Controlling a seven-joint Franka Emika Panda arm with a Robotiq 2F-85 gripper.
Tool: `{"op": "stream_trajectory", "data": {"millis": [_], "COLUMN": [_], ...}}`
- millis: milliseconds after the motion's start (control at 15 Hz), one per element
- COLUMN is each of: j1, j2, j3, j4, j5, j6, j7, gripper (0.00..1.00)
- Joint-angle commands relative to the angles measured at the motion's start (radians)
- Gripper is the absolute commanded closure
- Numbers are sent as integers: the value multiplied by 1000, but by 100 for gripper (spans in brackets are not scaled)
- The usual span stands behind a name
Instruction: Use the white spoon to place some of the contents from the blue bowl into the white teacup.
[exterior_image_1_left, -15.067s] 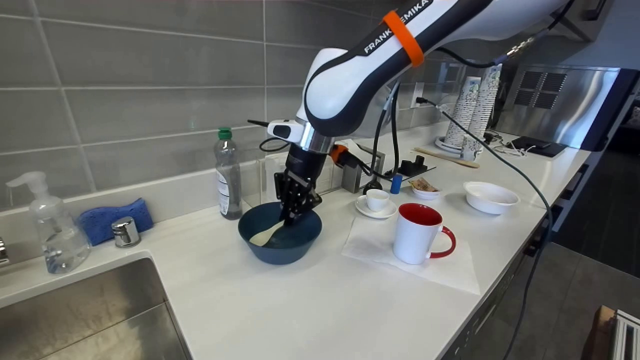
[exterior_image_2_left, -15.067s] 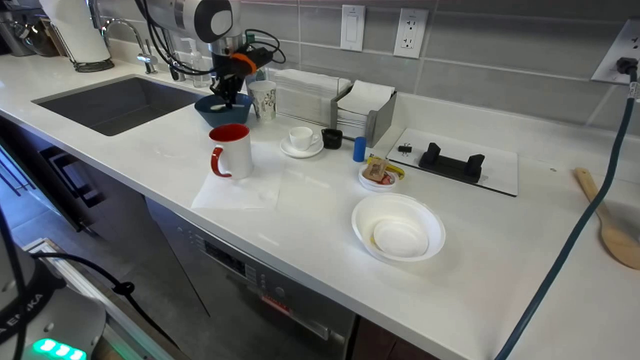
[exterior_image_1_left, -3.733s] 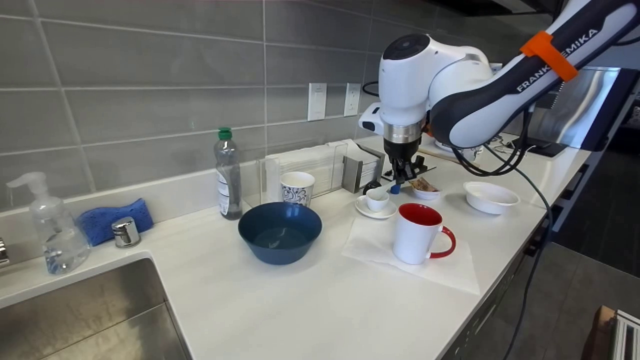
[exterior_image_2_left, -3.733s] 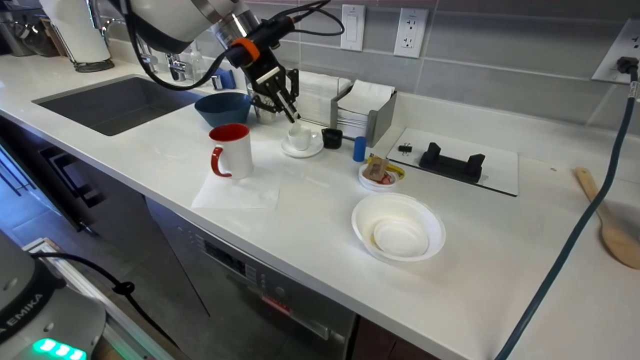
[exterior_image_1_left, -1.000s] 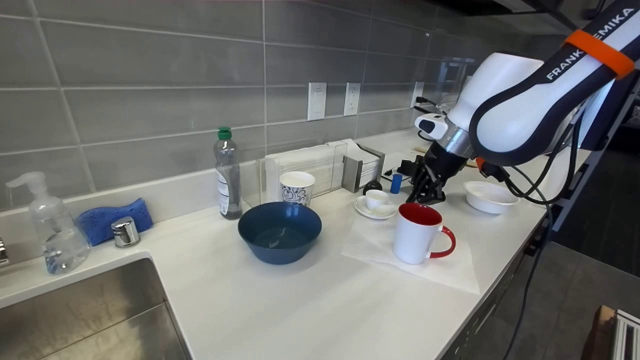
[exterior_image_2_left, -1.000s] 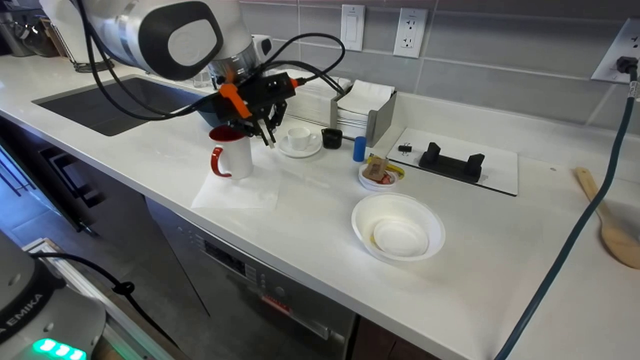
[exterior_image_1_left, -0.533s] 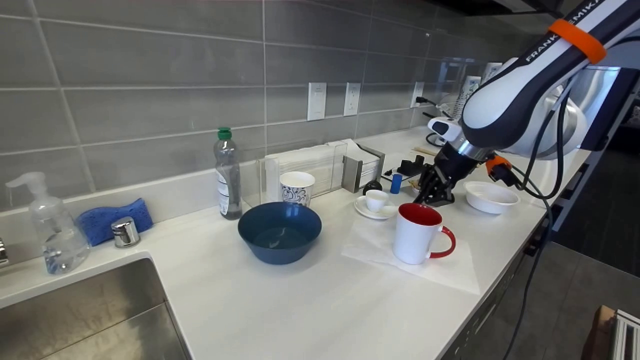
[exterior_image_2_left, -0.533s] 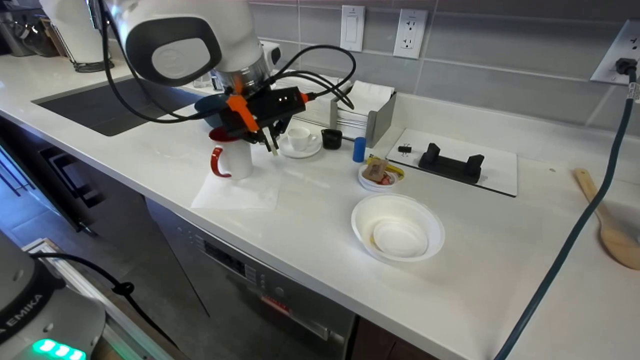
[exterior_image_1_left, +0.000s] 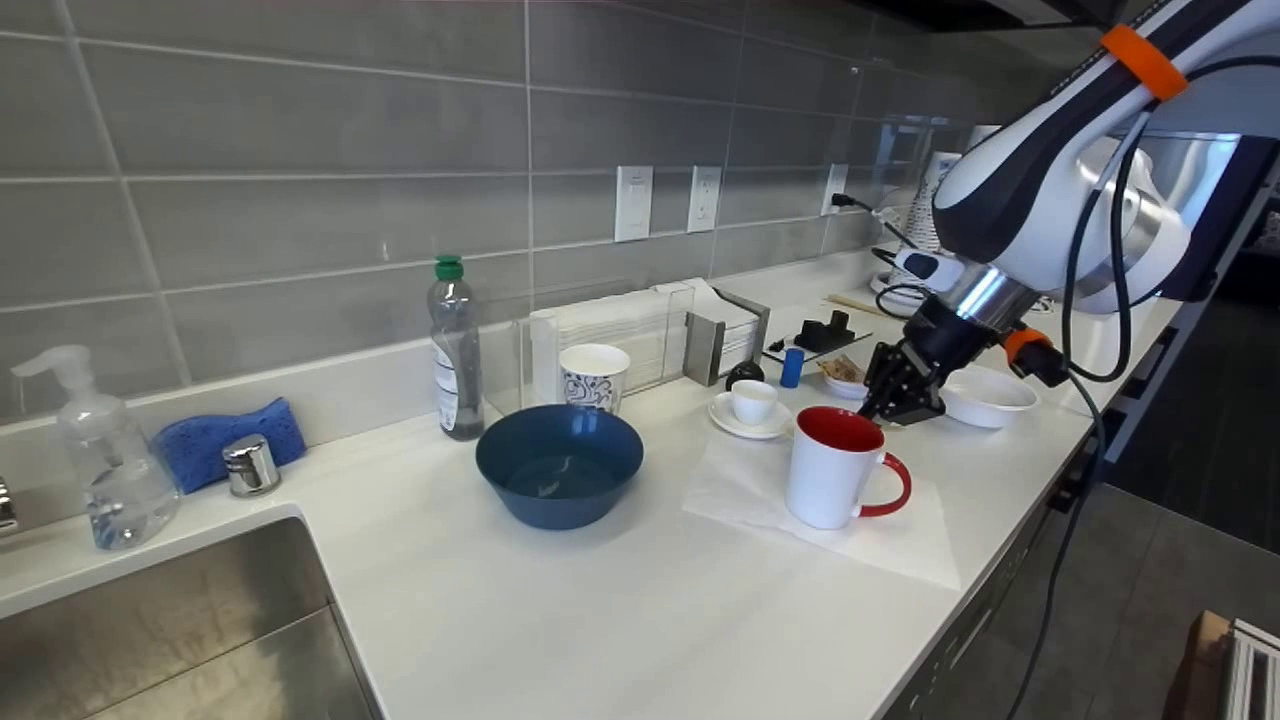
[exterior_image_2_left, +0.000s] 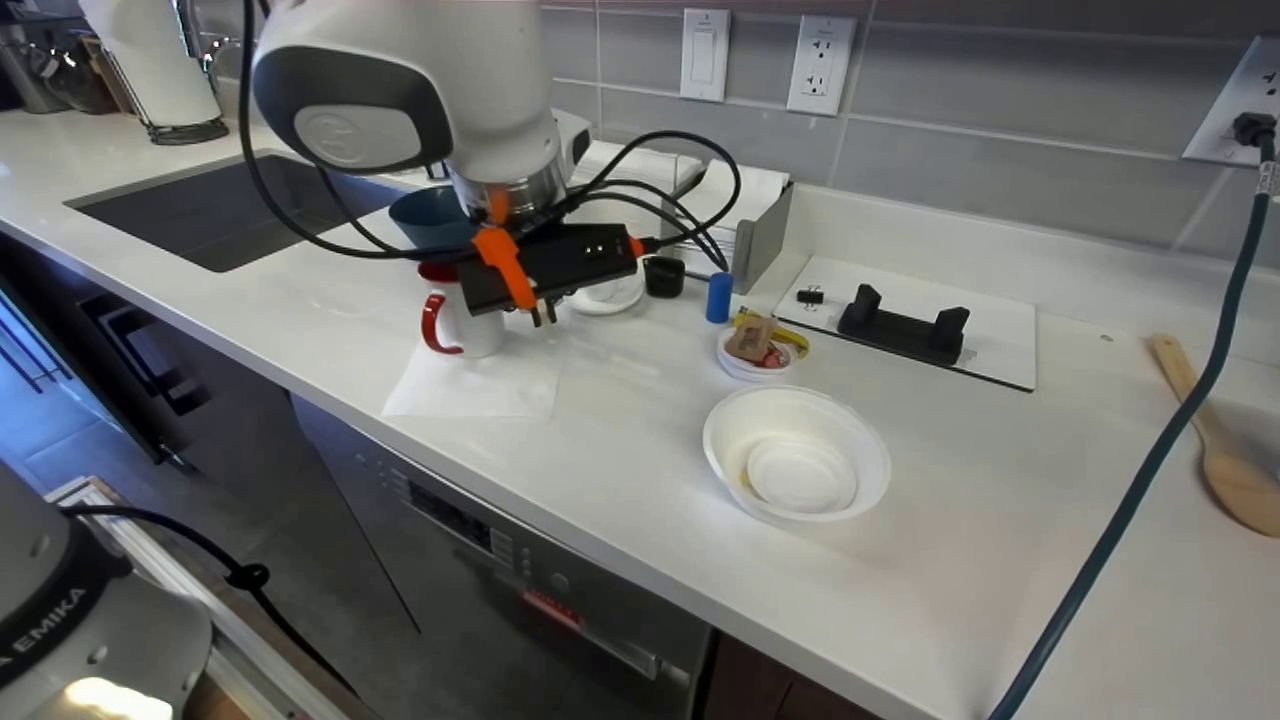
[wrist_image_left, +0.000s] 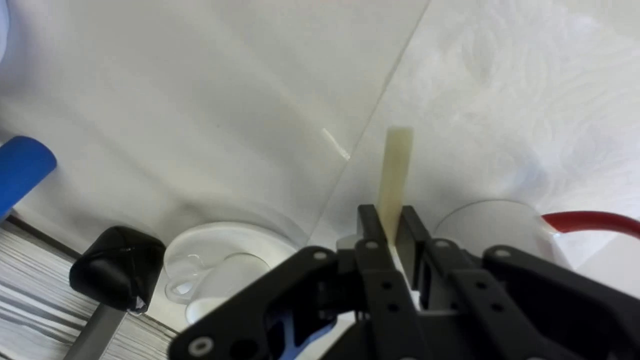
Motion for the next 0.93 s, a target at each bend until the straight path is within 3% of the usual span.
{"op": "stream_trajectory", "data": {"millis": [0,133,200,267,533,867], "j1": [24,27,26,26,20,5], "j2": [24,45,61,77,124,106], "j3": [-57,-68,-70,-67,-54,-49], "j4": [37,53,63,72,104,70], "j5": [140,191,212,229,272,139], "j6": [-77,-111,-124,-130,-141,-41], "j7": [-155,-208,-224,-232,-240,-98], "gripper": [97,97,68,60,34,1]}}
